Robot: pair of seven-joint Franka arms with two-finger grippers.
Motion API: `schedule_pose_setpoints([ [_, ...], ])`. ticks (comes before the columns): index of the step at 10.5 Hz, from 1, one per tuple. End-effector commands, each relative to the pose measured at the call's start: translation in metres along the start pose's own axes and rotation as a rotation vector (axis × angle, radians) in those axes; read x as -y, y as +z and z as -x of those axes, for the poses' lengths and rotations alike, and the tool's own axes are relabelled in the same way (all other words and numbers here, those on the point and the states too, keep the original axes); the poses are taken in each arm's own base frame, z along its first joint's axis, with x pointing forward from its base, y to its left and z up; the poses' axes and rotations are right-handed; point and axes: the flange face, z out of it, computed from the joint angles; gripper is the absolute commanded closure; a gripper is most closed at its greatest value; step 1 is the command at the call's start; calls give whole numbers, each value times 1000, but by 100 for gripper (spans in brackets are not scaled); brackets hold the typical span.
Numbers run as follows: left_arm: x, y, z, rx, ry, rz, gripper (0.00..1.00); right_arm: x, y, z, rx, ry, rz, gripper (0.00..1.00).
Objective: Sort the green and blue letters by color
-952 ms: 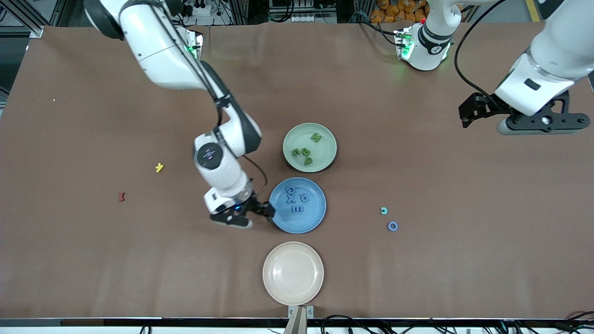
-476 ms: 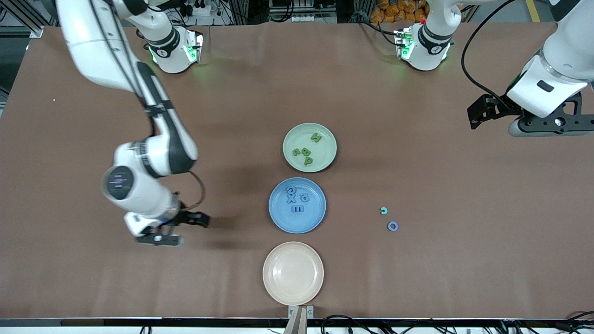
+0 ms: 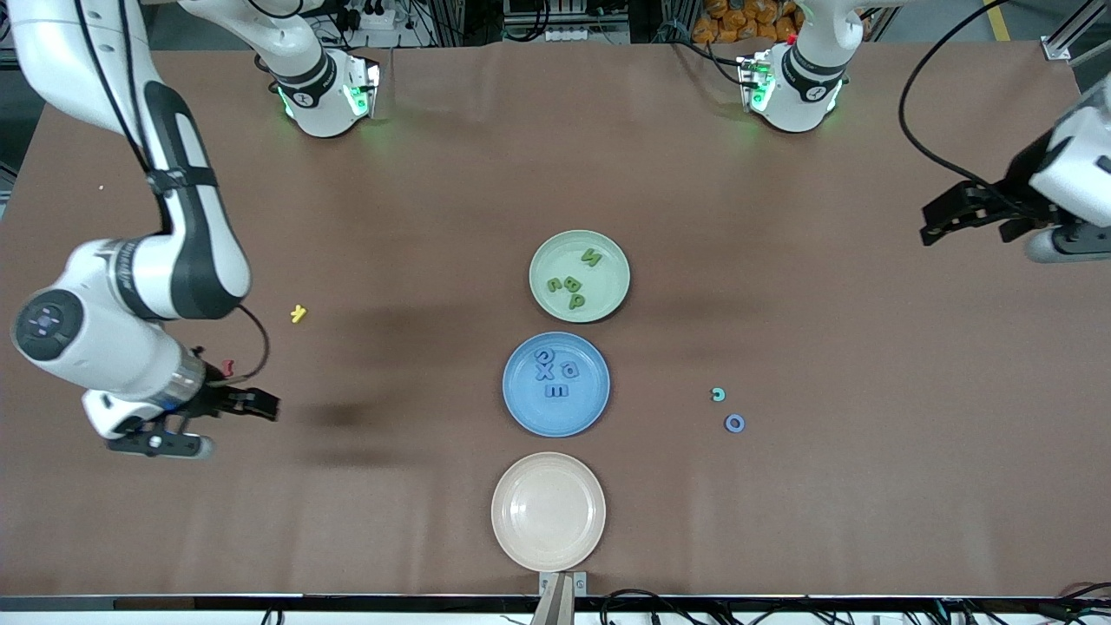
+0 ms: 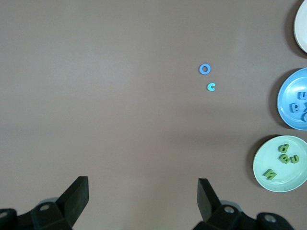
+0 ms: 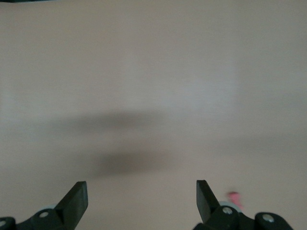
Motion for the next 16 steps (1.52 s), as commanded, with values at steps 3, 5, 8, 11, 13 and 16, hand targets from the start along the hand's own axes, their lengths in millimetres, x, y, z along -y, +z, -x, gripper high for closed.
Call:
schedule_pose_setpoints([
  [3,9,-12,8,-6,6,10,0,-89,-88,47,13,-106,130,0],
  [5,28,-24,16,-28,24,1,0,-97,-140,60,-8,-94,133,0],
  [8,38,-30,16,-44,84,-10,0,-100,-216,85,45,-66,134,0],
  [11,19,-32,15,-60,126,-9,0,-96,-278,98,96,-35,120,0],
  [13,-7,-28,16,-53,154,-11,0,-88,-304,109,70,1,119,0],
  [16,-9,-29,17,-53,144,3,0,-96,-345,106,61,38,117,0],
])
